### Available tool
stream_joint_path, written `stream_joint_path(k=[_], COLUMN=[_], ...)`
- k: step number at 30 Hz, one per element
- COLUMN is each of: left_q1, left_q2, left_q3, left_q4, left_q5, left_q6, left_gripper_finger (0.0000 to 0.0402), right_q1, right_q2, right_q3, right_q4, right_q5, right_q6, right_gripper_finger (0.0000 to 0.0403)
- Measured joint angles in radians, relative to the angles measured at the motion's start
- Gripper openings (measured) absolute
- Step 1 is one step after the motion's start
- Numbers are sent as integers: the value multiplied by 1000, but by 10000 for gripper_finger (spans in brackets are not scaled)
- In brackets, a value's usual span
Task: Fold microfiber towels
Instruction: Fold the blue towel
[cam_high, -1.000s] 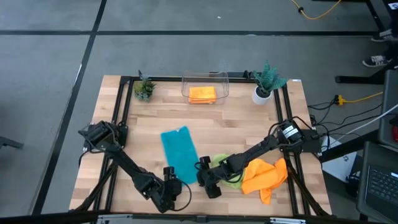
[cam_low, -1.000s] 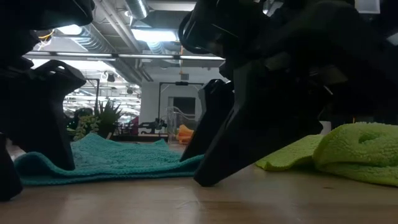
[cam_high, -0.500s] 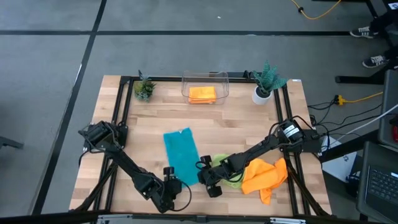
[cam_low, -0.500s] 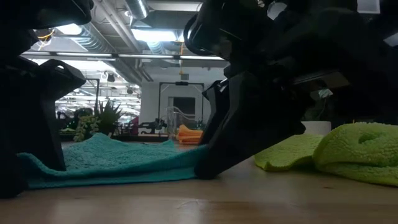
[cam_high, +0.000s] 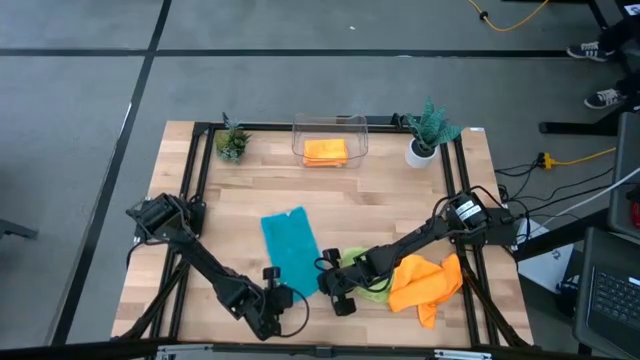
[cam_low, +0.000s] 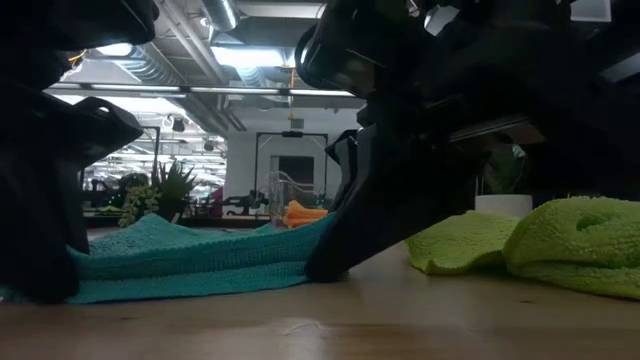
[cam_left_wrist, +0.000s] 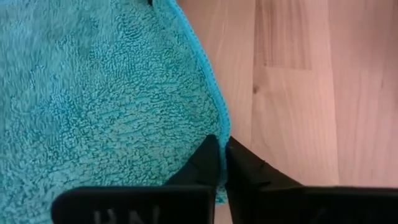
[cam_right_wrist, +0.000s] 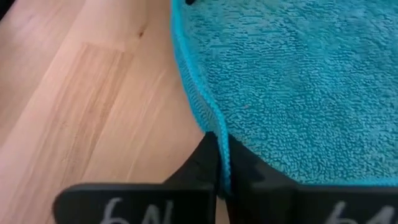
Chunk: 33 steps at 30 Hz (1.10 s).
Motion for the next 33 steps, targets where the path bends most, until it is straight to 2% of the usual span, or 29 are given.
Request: stream_joint_path(k=[6,12,19,21,24,28,31,33], left_q1=[14,9,-11,-19,-28,-40,-51,-53], left_q2=[-15,-101,-181,-185,-185,-186,-187,-187], left_q3=[2,-7,-4,2,41,110,175,212], left_q4=[3,49,151,222,237,218,119,-11], left_q5=[43,82,110,124,150,147,131,103], left_q6=[-137,-143,-143,-143,-143,-130,-97,-94], left_gripper_finger=[1,0,0,0,0,0,0,0], right_q1=[-2,21,67,84,101,116,119,117], right_q2=[-9,-45,-63,-63,-64,-63,-68,-69], right_q3=[2,35,164,197,278,377,444,453], right_q4=[1,-56,-219,-234,-301,-404,-482,-518], right_q5=[-39,-86,-184,-193,-222,-201,-122,-74], right_q6=[171,255,344,376,408,408,364,345], right_gripper_finger=[6,4,4,4,4,4,4,4])
